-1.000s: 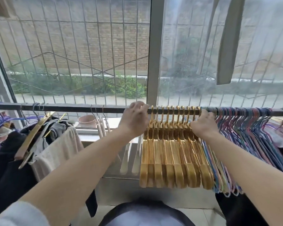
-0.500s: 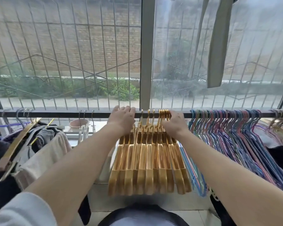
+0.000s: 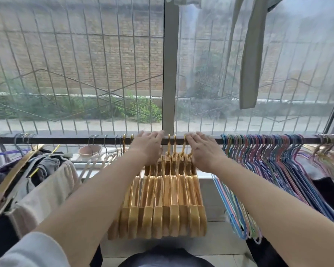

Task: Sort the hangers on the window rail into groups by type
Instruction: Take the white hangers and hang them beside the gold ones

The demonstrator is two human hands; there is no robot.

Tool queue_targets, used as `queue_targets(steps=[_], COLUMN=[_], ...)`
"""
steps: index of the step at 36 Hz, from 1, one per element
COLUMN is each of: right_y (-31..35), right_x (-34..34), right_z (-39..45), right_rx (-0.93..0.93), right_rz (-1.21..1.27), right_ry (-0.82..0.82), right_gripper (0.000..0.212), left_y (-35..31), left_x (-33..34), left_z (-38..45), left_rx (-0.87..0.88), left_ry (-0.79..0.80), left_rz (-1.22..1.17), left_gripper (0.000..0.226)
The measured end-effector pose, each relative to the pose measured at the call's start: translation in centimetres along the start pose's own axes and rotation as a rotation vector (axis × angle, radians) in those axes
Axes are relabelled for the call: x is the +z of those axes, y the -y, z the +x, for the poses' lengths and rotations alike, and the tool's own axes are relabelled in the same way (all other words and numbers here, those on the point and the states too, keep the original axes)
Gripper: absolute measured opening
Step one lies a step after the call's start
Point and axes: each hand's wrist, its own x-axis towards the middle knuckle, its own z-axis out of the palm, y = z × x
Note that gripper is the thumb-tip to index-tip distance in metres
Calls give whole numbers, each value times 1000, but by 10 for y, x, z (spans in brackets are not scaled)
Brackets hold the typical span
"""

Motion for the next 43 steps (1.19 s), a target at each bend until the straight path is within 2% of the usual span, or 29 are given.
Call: queue_targets(steps=[6, 9, 12, 19, 25, 28, 34, 43], right_y=[-35, -71, -128, -252, -304, -324, -325, -312], right_x=[1, 0, 2, 16, 24, 23, 28, 42], right_z=[-13, -21, -35, -70, -87, -92, -94, -85], right_rx=[22, 150, 328, 566, 522, 505, 406, 342], right_rz=[249, 237, 206, 146, 144, 187, 257, 330], right_ry=[-114, -167, -115, 19, 82, 101, 16, -77], right_gripper=[91, 79, 71, 77, 86, 86, 85, 83], left_y=[0, -27, -64, -161, -247, -268, -264, -232], left_x=[-2, -6, -9, -25, -24, -20, -12, -14], left_z=[-3, 1, 7, 46, 91, 110, 117, 108], left_rx=[-59, -19, 42, 184, 177, 131, 67, -14], left_ry=[-32, -67, -99, -143, -96, -44, -20, 7], left_rz=[56, 6, -74, -124, -89, -53, -76, -72], left_gripper=[78, 76, 76, 69, 71, 73, 61, 59])
